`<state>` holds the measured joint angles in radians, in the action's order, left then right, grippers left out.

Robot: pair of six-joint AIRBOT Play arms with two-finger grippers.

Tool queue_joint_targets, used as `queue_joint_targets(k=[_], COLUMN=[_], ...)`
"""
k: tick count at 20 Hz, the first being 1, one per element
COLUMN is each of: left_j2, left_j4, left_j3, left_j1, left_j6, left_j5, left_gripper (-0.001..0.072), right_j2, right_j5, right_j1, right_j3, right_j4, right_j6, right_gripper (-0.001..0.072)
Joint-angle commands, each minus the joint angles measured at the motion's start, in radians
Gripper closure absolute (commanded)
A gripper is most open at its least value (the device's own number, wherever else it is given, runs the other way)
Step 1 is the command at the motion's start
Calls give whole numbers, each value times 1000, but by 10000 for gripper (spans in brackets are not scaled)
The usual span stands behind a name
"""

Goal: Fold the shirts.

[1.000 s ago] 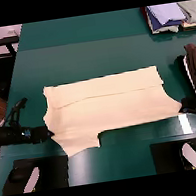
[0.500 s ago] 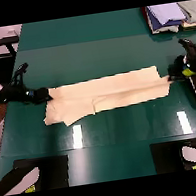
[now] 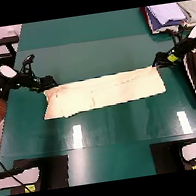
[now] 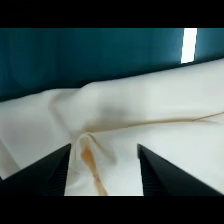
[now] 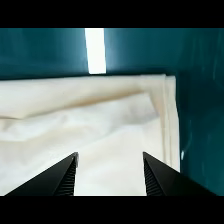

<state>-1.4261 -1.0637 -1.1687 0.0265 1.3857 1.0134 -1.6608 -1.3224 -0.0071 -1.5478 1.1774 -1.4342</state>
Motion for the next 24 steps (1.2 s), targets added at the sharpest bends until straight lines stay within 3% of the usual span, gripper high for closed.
queue_joint_targets(k=[1, 6, 7, 8, 9, 10, 12, 16, 18, 20, 21, 24], left_j2=[-13, -10, -10, -10, -10, -10, -10, -22, -44, -77, -95, -177], left_j4=[7, 103, 104, 105, 106, 106, 107, 106, 106, 108, 116, 152], left_j3=[-74, -101, -101, -101, -101, -101, -101, -101, -102, -102, -104, -150], left_j1=[1, -11, -25, -46, -69, -98, -155, -272, -335, -397, -426, -483], left_j6=[-3, -3, -3, -2, -3, -6, -1, 86, 136, 153, 153, 153], left_j5=[88, 171, 163, 152, 140, 109, 43, -87, -146, -210, -235, -242], left_gripper=[208, 211, 211, 344, 626, 663, 663, 683, 683, 683, 683, 683], right_j2=[-28, 48, 43, 34, 18, 1, -27, -91, -111, -106, -90, 18], right_j5=[-55, -73, -88, -99, -103, -102, -97, -61, -56, -47, -40, -30], right_j1=[-56, -212, -246, -269, -287, -294, -293, -245, -203, -172, -166, -167], right_j3=[-51, 124, 158, 186, 211, 227, 253, 273, 271, 270, 270, 261], right_j4=[-139, -138, -140, -140, -140, -141, -184, -335, -346, -346, -346, -348], right_j6=[74, 127, 128, 132, 142, 146, 175, 213, 231, 242, 248, 255], right_gripper=[218, 214, 170, 162, 141, 136, 137, 149, 320, 605, 675, 696])
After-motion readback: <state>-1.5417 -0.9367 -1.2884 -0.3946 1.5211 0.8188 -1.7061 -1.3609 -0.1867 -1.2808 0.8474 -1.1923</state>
